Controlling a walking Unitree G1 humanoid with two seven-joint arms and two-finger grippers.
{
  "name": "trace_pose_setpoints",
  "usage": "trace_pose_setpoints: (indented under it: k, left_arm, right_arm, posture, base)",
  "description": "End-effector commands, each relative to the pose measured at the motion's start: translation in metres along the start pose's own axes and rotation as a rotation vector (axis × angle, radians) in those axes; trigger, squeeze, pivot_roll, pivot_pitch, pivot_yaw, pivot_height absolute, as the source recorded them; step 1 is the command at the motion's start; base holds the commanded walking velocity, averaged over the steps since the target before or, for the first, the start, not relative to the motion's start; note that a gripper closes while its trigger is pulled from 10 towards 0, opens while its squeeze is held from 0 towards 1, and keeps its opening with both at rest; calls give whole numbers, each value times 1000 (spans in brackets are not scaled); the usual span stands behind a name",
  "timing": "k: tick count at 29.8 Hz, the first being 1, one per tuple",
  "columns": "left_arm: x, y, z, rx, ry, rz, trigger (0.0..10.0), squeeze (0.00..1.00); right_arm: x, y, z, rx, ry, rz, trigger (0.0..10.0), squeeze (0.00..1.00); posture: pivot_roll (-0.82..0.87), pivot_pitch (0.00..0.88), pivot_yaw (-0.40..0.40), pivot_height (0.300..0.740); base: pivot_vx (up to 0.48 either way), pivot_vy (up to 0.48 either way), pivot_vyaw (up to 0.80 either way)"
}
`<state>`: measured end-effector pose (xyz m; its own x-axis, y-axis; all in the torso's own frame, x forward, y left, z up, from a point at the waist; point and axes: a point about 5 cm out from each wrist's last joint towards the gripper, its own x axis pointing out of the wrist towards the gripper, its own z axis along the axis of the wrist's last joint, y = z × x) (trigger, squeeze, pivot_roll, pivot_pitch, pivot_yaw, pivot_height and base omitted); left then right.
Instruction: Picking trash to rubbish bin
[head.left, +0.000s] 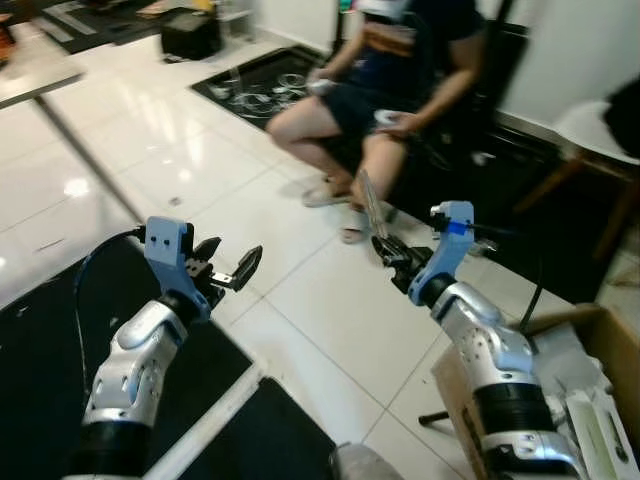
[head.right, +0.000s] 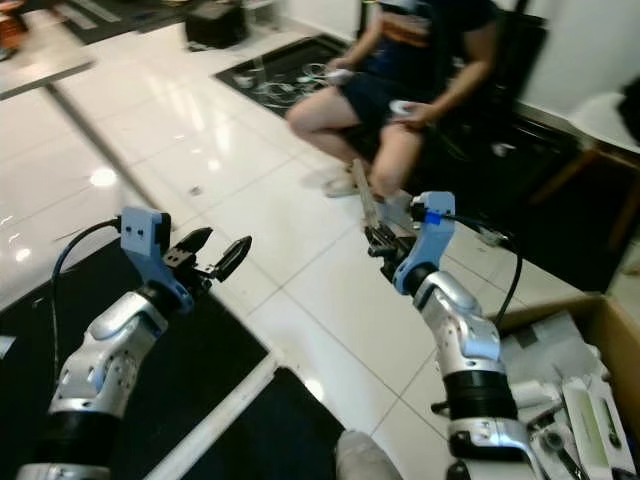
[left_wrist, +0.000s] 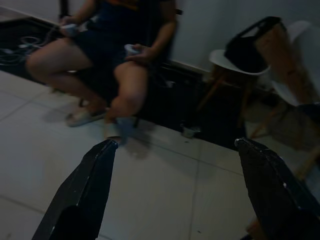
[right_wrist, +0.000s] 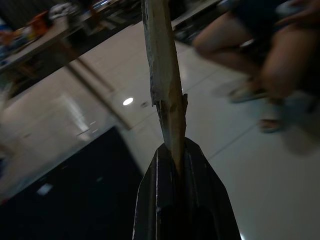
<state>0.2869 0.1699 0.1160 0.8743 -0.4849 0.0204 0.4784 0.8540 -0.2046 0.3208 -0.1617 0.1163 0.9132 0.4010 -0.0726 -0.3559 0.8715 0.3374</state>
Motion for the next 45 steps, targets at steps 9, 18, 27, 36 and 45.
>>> trace_pose_setpoints:
  k: [9,18,27,36,45]
  left_arm:
    - [-2,3,-4,-4,18,15,10000,0]
    - [-2,3,-4,-6,18,14,10000,0]
    - [-2,3,-4,-7,19,14,10000,0]
    - [-1,3,-5,-10,19,14,10000,0]
    - [-1,2,-6,-11,18,13,10000,0]
  right_arm:
    - [1,1,-5,-1,11,-14,10000,0]
    - [2,1,-5,-6,18,-21,10000,0]
    - [3,1,-6,-13,25,-18,10000,0]
    - [4,-4,-6,-43,35,-52,10000,0]
    - [4,-5,-8,-99,72,-54,10000,0]
  posture:
    - [-109,0,32,740]
    - [-109,0,33,740]
    - [-108,0,31,740]
    - [-107,0,27,740]
    - [-107,0,24,740]
  base:
    - [0,0,-769]
    - [0,0,-767]
    - [0,0,-761]
    - [0,0,-763]
    - [0,0,-763]
